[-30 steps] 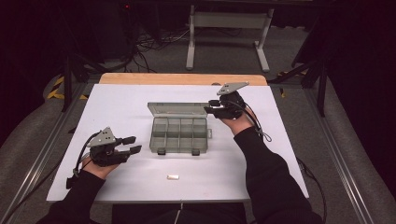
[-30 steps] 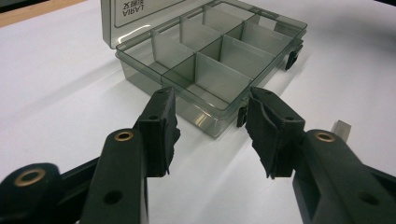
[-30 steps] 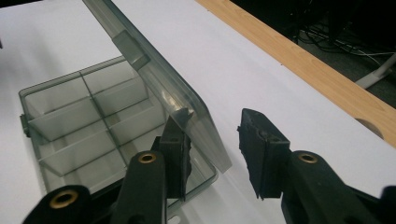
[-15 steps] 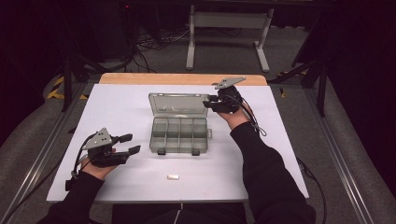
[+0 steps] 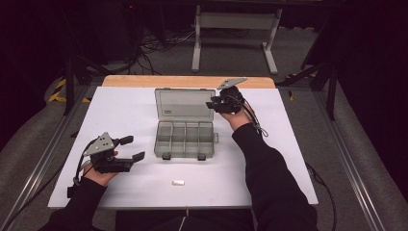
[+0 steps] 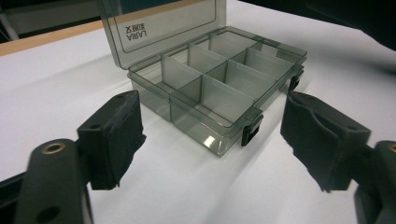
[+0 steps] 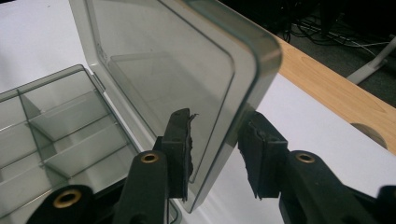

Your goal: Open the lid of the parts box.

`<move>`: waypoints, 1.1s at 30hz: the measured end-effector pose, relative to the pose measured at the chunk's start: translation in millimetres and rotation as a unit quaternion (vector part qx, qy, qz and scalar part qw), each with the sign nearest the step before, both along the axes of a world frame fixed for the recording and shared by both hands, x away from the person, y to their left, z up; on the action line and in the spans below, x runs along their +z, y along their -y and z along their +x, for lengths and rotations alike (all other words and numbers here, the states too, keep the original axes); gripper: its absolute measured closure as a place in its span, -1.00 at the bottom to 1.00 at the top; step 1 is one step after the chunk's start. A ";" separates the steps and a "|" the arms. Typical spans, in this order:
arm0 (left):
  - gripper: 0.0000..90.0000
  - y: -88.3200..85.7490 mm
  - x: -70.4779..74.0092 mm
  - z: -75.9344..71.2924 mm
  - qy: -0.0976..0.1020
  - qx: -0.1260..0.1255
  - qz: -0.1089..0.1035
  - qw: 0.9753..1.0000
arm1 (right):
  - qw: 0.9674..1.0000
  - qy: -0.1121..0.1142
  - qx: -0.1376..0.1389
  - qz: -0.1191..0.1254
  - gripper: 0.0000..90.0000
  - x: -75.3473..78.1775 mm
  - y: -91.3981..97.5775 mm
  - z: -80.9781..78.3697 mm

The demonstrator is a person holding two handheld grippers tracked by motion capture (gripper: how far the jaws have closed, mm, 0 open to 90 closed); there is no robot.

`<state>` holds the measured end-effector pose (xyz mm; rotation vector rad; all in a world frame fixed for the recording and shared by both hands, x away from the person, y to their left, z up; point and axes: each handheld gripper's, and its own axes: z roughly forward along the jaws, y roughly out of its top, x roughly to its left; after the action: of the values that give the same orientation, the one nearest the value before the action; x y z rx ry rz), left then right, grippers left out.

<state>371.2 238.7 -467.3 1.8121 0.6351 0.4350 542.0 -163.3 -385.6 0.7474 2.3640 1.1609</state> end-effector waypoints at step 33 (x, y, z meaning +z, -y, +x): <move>-0.58 1.2 0.0 -1.1 0.005 -0.008 -0.002 1.000 | 0.997 -0.080 -0.018 0.005 -0.18 -40.7 -4.4 25.6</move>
<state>370.1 237.4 -467.3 1.8101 0.6132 0.4313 567.6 -159.0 -426.3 0.9145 2.4646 1.1368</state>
